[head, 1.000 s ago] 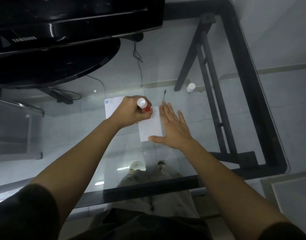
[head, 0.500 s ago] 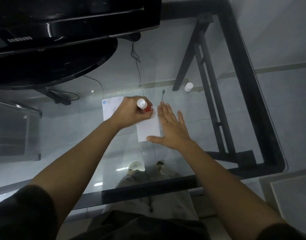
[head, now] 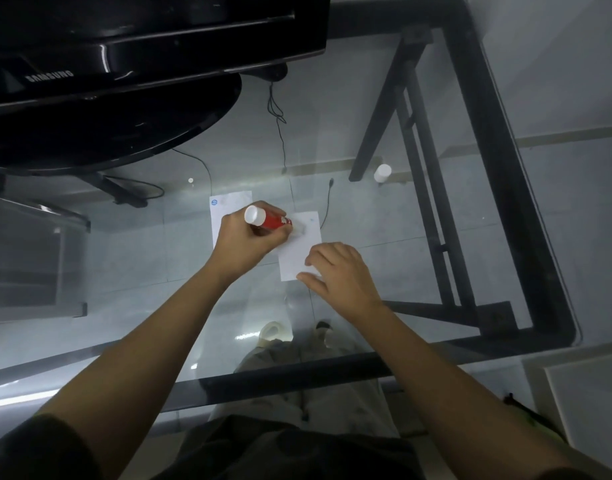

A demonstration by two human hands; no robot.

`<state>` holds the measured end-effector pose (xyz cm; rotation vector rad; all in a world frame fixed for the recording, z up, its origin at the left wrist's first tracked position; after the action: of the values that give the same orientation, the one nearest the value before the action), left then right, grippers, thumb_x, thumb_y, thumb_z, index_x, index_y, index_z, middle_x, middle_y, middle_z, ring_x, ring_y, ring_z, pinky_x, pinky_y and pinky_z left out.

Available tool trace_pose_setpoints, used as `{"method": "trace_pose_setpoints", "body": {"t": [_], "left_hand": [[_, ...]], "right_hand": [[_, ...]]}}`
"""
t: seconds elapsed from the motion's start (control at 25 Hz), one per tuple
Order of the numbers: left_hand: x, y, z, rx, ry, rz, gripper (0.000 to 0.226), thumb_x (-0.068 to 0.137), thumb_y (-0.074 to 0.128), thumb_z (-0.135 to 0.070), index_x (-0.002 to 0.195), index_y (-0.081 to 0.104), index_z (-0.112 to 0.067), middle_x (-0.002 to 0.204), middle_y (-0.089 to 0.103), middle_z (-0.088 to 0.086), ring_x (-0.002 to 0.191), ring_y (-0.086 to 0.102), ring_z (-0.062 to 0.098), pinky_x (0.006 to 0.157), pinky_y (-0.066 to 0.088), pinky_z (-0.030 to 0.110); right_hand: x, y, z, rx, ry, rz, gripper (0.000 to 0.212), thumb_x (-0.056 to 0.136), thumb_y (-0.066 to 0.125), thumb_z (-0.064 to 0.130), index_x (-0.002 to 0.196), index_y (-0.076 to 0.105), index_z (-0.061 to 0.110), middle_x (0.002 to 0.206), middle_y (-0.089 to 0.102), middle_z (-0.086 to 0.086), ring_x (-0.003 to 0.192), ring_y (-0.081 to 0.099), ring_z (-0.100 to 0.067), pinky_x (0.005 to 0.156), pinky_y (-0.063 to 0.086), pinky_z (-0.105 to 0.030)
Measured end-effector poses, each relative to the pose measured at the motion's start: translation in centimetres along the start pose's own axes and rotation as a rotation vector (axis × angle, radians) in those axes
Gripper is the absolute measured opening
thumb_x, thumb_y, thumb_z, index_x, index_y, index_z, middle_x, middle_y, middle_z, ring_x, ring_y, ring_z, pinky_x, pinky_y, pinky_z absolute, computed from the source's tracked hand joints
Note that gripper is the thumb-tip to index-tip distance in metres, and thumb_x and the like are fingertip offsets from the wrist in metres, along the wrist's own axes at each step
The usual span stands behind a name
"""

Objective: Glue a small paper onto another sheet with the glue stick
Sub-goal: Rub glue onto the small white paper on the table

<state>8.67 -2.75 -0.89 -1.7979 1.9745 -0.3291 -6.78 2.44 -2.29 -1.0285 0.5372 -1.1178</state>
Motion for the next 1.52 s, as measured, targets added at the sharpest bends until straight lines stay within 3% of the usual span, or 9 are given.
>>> {"method": "trace_pose_setpoints", "body": {"t": [0.16, 0.4, 0.56, 0.68, 0.84, 1.04, 1.2, 1.4, 1.52], "left_hand": [[-0.4, 0.1, -0.3, 0.033, 0.019, 0.04, 0.019, 0.074, 0.076, -0.022, 0.09, 0.066, -0.022, 0.084, 0.062, -0.019, 0.08, 0.059, -0.008, 0.062, 0.044, 0.003], [-1.1, 1.5, -2.1, 0.245, 0.262, 0.255, 0.022, 0.069, 0.079, -0.018, 0.089, 0.068, -0.013, 0.086, 0.067, -0.004, 0.074, 0.061, 0.006, 0.067, 0.043, 0.003], [-1.6, 2.7, -2.3, 0.377, 0.379, 0.427, 0.023, 0.067, 0.079, -0.016, 0.087, 0.069, -0.009, 0.088, 0.072, 0.005, 0.073, 0.061, 0.011, 0.072, 0.048, 0.016], [0.1, 1.7, -2.2, 0.406, 0.356, 0.397, 0.022, 0.067, 0.079, -0.016, 0.086, 0.069, -0.01, 0.087, 0.072, 0.004, 0.073, 0.062, 0.011, 0.07, 0.046, 0.011], [2.3, -0.4, -2.2, 0.367, 0.309, 0.23, 0.017, 0.068, 0.078, -0.019, 0.081, 0.069, -0.014, 0.082, 0.071, -0.001, 0.07, 0.064, 0.011, 0.064, 0.043, 0.002], [0.9, 2.9, -2.7, 0.344, 0.35, 0.345, 0.022, 0.069, 0.078, -0.021, 0.088, 0.069, -0.014, 0.089, 0.071, -0.001, 0.076, 0.063, 0.009, 0.072, 0.044, 0.009], [3.2, 1.2, -3.1, 0.366, 0.337, 0.24, 0.018, 0.071, 0.076, -0.019, 0.085, 0.069, -0.01, 0.086, 0.071, 0.002, 0.072, 0.063, 0.012, 0.069, 0.048, 0.015], [1.9, 3.7, -4.1, 0.353, 0.412, 0.328, 0.018, 0.068, 0.078, -0.017, 0.083, 0.07, -0.01, 0.085, 0.072, 0.001, 0.073, 0.064, 0.011, 0.069, 0.044, 0.008], [2.8, 3.6, -4.3, 0.34, 0.401, 0.301, 0.019, 0.07, 0.077, -0.017, 0.085, 0.069, -0.009, 0.087, 0.072, 0.003, 0.077, 0.065, 0.015, 0.073, 0.048, 0.019]], "right_hand": [[-0.9, -0.3, 0.8, -0.112, -0.101, -0.01, 0.022, 0.08, 0.068, 0.025, 0.092, 0.068, 0.007, 0.093, 0.072, -0.01, 0.085, 0.067, -0.024, 0.085, 0.049, -0.037], [-3.0, 0.9, 0.3, -0.262, -0.246, 0.22, 0.049, 0.087, 0.055, 0.04, 0.12, 0.056, 0.005, 0.123, 0.06, -0.012, 0.115, 0.055, -0.023, 0.104, 0.03, -0.04], [-3.1, 1.1, 0.2, -0.269, -0.239, 0.252, 0.052, 0.085, 0.057, 0.04, 0.122, 0.054, 0.004, 0.126, 0.058, -0.013, 0.118, 0.053, -0.024, 0.103, 0.027, -0.037], [-3.4, 1.3, 0.0, -0.277, -0.218, 0.29, 0.052, 0.087, 0.055, 0.039, 0.126, 0.049, 0.005, 0.131, 0.053, -0.013, 0.122, 0.048, -0.024, 0.103, 0.023, -0.039], [-3.3, 1.3, -0.1, -0.235, -0.193, 0.348, 0.052, 0.091, 0.05, 0.035, 0.132, 0.042, 0.004, 0.138, 0.045, -0.014, 0.129, 0.04, -0.026, 0.106, 0.015, -0.042], [-3.2, 1.6, -0.3, -0.186, -0.168, 0.422, 0.053, 0.095, 0.04, 0.036, 0.137, 0.032, 0.006, 0.145, 0.034, -0.013, 0.135, 0.028, -0.026, 0.109, 0.003, -0.039], [-3.5, 2.0, -0.5, -0.188, -0.164, 0.431, 0.055, 0.096, 0.034, 0.039, 0.141, 0.025, 0.008, 0.149, 0.026, -0.011, 0.138, 0.019, -0.023, 0.108, -0.006, -0.036], [-3.5, 2.1, -0.7, -0.141, -0.151, 0.43, 0.054, 0.096, 0.037, 0.037, 0.14, 0.027, 0.008, 0.148, 0.029, -0.011, 0.137, 0.022, -0.024, 0.108, 0.004, -0.035], [-3.6, 2.2, -0.7, -0.136, -0.154, 0.425, 0.054, 0.096, 0.036, 0.037, 0.14, 0.026, 0.009, 0.149, 0.027, -0.01, 0.138, 0.02, -0.023, 0.108, 0.004, -0.034]]}}
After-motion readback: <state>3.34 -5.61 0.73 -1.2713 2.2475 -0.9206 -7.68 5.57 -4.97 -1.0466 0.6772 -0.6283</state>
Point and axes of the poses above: each hand's wrist, its own x-axis towards the middle knuckle, its own y-axis out of the palm, z = x × y, the point moved 7 cm from there along x, towards the middle knuckle
